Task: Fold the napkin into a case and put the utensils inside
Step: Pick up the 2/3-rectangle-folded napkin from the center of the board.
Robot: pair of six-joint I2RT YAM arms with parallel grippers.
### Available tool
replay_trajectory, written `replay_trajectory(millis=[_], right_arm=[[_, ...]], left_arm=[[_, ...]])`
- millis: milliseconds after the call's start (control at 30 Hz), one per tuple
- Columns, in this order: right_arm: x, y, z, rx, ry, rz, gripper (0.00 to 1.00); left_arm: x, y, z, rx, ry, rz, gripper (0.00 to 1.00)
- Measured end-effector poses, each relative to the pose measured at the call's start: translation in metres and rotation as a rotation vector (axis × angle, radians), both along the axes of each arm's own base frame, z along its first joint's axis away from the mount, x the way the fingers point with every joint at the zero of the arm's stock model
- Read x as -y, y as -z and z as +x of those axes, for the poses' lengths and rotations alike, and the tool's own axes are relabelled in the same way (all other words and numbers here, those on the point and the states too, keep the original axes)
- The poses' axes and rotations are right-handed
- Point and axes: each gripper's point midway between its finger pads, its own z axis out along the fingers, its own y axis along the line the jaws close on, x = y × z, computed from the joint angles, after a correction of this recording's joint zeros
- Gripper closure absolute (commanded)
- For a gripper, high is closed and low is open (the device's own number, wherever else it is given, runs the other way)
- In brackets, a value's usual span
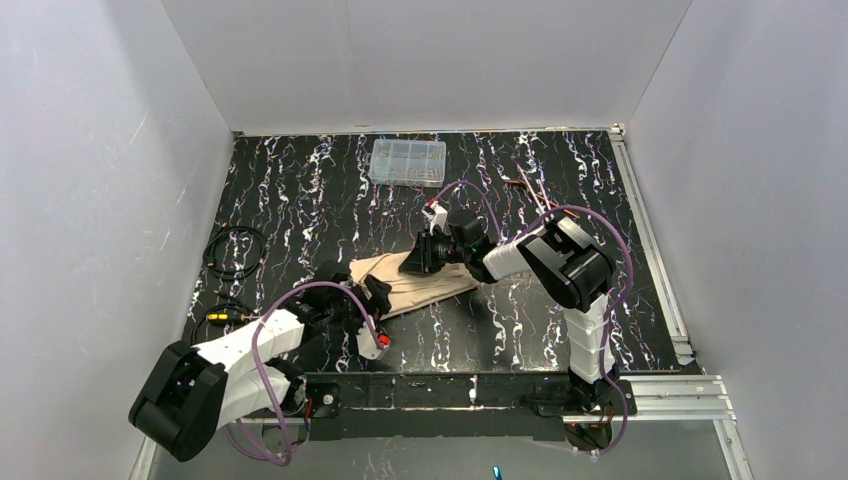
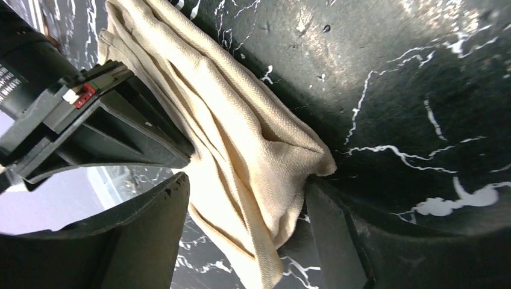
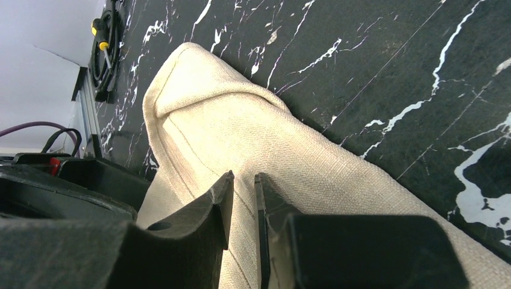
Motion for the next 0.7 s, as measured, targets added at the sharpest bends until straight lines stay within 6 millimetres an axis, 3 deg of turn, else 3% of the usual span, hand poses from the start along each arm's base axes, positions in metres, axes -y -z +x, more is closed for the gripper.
replay_trajectory(millis=[267, 600, 700], right_arm=[[0.0, 0.001, -0.001, 0.0, -0.001, -0.003, 0.73], [-0.001, 0.001, -0.001, 0.001, 0.001, -0.005, 0.73], [-0.001, 0.001, -0.002, 0.002, 0.001, -0.006, 0.73]], left_arm=[[-0.009, 0.002, -0.016, -0.145, -0.11, -0.025, 0.57], [-0.009, 0.011, -0.018, -0.186, -0.12, -0.017, 0.63], [-0.008, 0.012, -0.017, -0.192, -0.121, -0.021, 0.72]])
